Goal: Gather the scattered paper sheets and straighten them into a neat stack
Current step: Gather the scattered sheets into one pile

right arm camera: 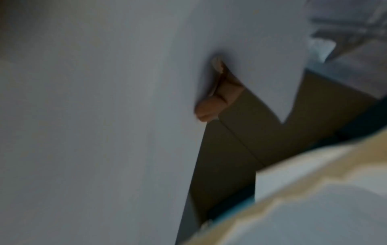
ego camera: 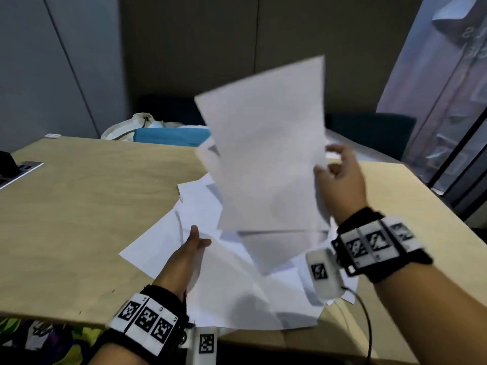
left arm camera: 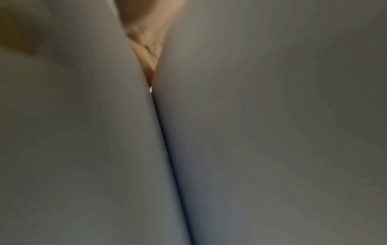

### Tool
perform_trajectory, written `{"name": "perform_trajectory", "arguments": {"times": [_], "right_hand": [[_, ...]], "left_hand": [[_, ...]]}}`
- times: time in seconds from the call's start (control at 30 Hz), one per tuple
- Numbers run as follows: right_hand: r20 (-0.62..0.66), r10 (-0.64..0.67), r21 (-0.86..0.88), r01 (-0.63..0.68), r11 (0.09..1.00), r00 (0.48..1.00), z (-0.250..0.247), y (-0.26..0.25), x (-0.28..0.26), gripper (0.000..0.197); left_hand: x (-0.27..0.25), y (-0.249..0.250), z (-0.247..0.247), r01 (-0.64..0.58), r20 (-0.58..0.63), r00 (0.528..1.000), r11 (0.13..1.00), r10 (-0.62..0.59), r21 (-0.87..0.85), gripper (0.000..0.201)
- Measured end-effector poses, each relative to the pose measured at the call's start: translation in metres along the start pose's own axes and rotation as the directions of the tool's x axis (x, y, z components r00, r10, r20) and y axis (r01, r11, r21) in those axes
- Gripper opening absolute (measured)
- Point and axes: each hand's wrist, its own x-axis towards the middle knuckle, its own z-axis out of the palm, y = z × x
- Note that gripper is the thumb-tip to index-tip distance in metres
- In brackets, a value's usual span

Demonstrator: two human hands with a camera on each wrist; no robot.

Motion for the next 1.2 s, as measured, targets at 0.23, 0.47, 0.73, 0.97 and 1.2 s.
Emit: {"name": "perform_trajectory", "arguments": {"times": [0.23, 0.47, 0.73, 0.97, 1.2], "right_hand": [[0.173, 0.438, -0.042, -0.437, 0.898, 0.882, 0.041, 0.060, -0.041, 0.023], [0.262, 0.501, -0.223, -0.454, 0.863, 0.824, 0.034, 0.073, -0.050, 0.009], [0.390, 0.545, -0.477, -0.343, 0.809, 0.742, 0.025, 0.075, -0.039, 0.023], [0.427, 0.558, -0.633, -0.205, 0.746, 0.712, 0.017, 0.063, -0.028, 0.012], [0.522, 0.570, -0.597, -0.206, 0.775, 0.634, 0.036, 0.055, -0.043, 0.030]], "left_hand": [[-0.001, -0.001, 0.001, -0.019, -0.032, 0.999, 0.999, 0.020, 0.038, 0.018], [0.012, -0.014, -0.006, 0.004, -0.052, 0.999, 0.998, -0.001, 0.057, 0.057], [0.012, -0.010, -0.006, -0.007, -0.096, 0.995, 0.997, 0.015, 0.082, 0.035], [0.018, -0.012, -0.006, -0.009, -0.082, 0.996, 0.992, 0.019, 0.124, 0.012], [0.008, -0.012, -0.002, -0.055, -0.113, 0.991, 0.994, 0.066, 0.094, 0.058]]}}
